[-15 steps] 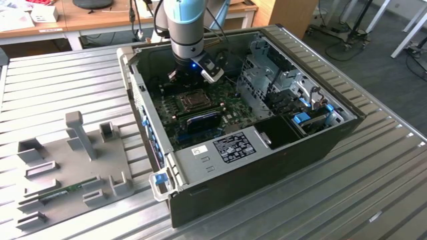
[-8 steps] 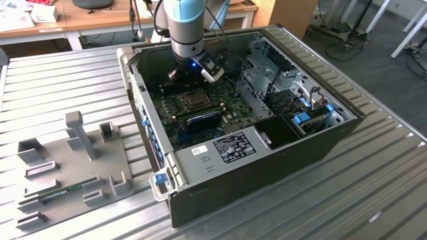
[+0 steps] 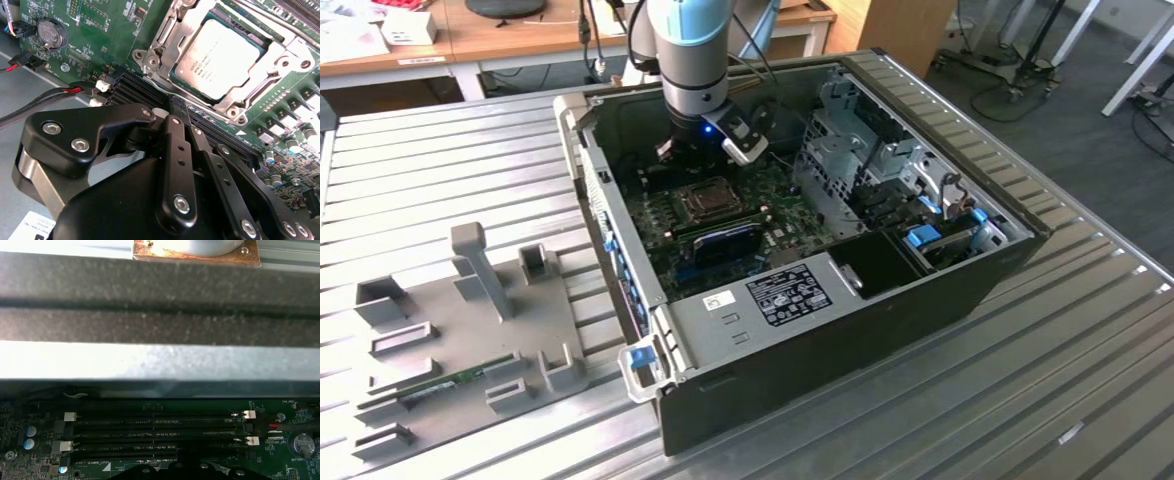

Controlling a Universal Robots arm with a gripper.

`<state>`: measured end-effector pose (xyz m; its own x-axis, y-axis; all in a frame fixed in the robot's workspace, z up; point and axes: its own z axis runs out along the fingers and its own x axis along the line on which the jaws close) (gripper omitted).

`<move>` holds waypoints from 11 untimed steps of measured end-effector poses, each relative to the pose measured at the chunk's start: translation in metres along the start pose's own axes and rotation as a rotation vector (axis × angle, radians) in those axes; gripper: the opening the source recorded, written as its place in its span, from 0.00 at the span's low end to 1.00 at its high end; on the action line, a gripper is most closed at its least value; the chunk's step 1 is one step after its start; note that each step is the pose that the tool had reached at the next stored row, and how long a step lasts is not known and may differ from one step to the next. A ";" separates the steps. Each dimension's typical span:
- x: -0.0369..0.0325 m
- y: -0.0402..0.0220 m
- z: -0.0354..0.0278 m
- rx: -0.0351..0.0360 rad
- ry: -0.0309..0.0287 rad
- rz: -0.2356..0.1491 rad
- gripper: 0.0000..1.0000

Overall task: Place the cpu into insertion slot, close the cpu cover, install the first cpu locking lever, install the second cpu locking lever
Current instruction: 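Install the first cpu locking lever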

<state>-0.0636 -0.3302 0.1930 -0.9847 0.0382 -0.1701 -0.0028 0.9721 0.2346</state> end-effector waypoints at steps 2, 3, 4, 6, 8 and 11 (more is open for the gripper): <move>0.0000 0.0000 0.0000 0.0000 0.0000 0.000 0.10; 0.0000 0.0000 0.0000 0.0001 0.0000 0.000 0.10; 0.0000 0.0000 0.0000 0.0001 0.0000 0.000 0.10; 0.0000 0.0000 0.0000 0.0000 0.0000 0.000 0.10; 0.0000 0.0000 -0.0002 0.0000 0.0000 0.000 0.10; -0.0005 0.0006 -0.0028 0.0001 0.0001 0.000 0.10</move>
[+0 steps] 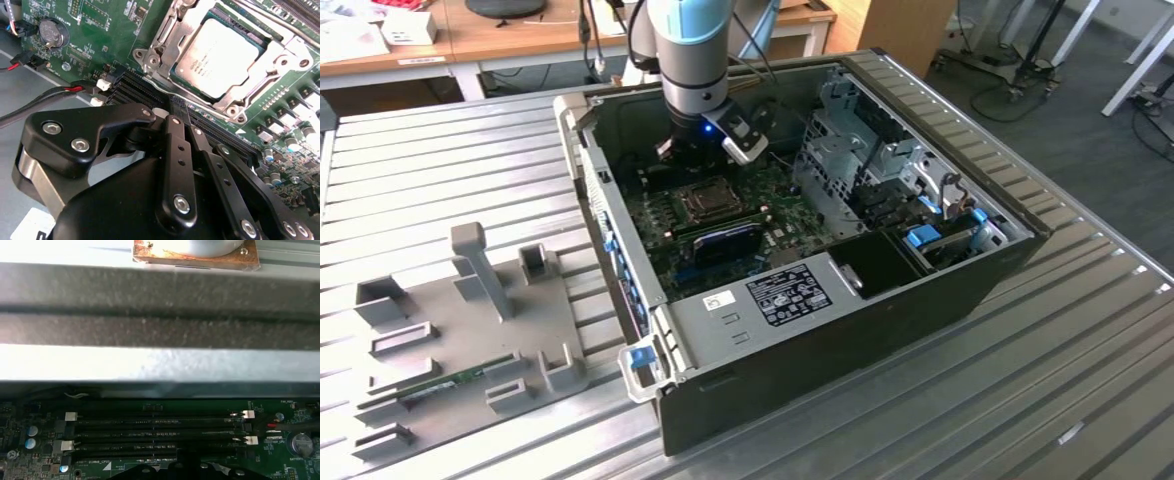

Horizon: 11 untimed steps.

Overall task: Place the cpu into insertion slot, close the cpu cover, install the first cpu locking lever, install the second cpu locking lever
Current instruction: 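Install the first cpu locking lever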

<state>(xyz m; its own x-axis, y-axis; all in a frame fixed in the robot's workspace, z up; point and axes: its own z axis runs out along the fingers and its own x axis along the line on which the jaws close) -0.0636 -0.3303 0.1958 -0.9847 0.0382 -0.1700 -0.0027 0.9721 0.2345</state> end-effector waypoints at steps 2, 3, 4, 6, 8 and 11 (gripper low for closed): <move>-0.0006 0.0009 -0.0034 -0.0001 -0.0001 0.000 0.10; -0.0008 0.0012 -0.0046 -0.0001 -0.0001 0.000 0.10; -0.0011 0.0015 -0.0058 -0.0002 -0.0002 0.000 0.10; -0.0016 0.0022 -0.0087 -0.0002 -0.0006 0.000 0.10; -0.0023 0.0029 -0.0122 0.0002 -0.0016 -0.001 0.10; -0.0025 0.0034 -0.0136 -0.0005 -0.0030 -0.001 0.10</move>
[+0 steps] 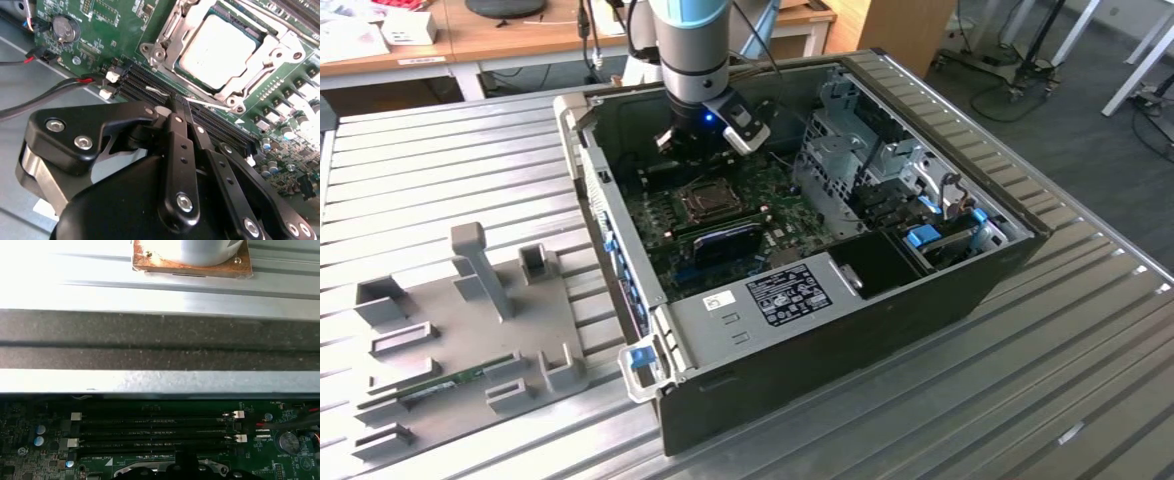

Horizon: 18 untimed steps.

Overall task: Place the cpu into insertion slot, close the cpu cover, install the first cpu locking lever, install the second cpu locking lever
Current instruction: 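Install the first cpu locking lever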

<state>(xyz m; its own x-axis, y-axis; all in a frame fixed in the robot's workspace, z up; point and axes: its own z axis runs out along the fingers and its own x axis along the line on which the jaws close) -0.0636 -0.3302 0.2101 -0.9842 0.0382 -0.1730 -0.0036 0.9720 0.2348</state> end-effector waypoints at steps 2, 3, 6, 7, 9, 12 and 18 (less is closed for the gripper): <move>-0.0001 0.0001 -0.0003 0.0001 -0.0002 0.000 0.10; 0.0003 0.0000 -0.0004 0.0003 -0.0004 0.000 0.10; 0.0028 0.0002 -0.0006 0.0005 -0.0008 0.000 0.10; 0.0028 0.0001 -0.0007 0.0009 -0.0006 0.000 0.10; 0.0029 0.0001 -0.0007 0.0012 -0.0006 0.000 0.10; 0.0028 0.0001 -0.0005 0.0014 0.0037 0.001 0.10; 0.0028 0.0001 -0.0005 0.0018 0.0137 0.003 0.10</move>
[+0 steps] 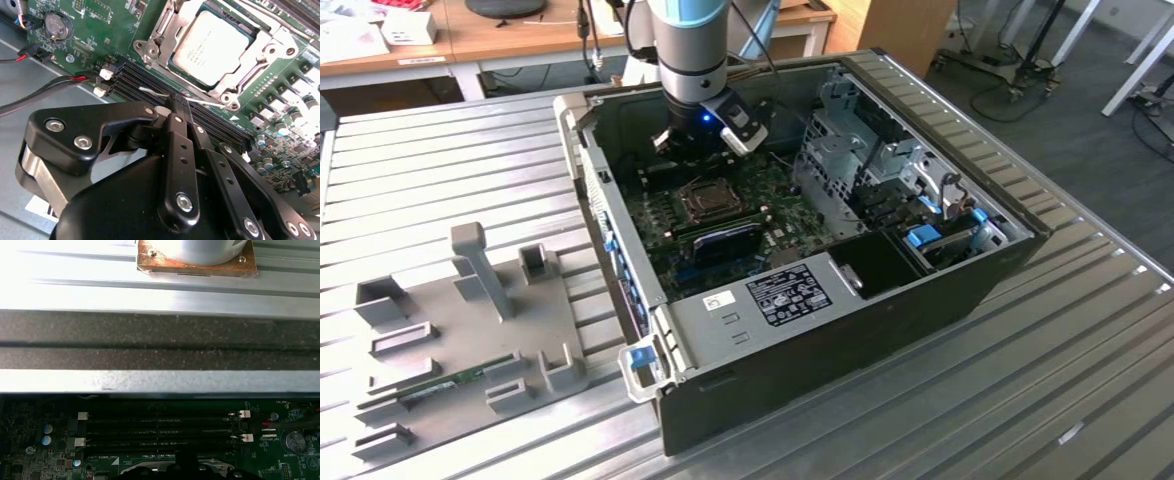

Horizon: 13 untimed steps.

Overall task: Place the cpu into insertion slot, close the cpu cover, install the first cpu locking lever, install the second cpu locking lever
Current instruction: 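Install the first cpu locking lever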

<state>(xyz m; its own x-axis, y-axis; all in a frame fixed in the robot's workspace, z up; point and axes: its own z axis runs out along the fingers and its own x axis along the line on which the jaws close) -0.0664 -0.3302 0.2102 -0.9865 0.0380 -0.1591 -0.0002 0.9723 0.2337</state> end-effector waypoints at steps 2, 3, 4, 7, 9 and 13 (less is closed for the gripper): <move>0.0000 0.0000 -0.0001 -0.0019 0.0001 0.000 0.10; 0.0000 0.0000 -0.0001 -0.0027 0.0000 0.001 0.10; -0.0001 0.0001 -0.0002 -0.0033 0.0000 0.001 0.10; -0.0004 0.0002 -0.0007 -0.0036 0.0022 0.002 0.10; -0.0003 0.0002 -0.0008 -0.0034 0.0031 0.002 0.10; -0.0004 0.0002 -0.0008 -0.0033 0.0048 0.002 0.10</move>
<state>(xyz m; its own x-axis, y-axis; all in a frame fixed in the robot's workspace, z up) -0.0662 -0.3302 0.2111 -0.9873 0.0391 -0.1540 0.0015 0.9715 0.2371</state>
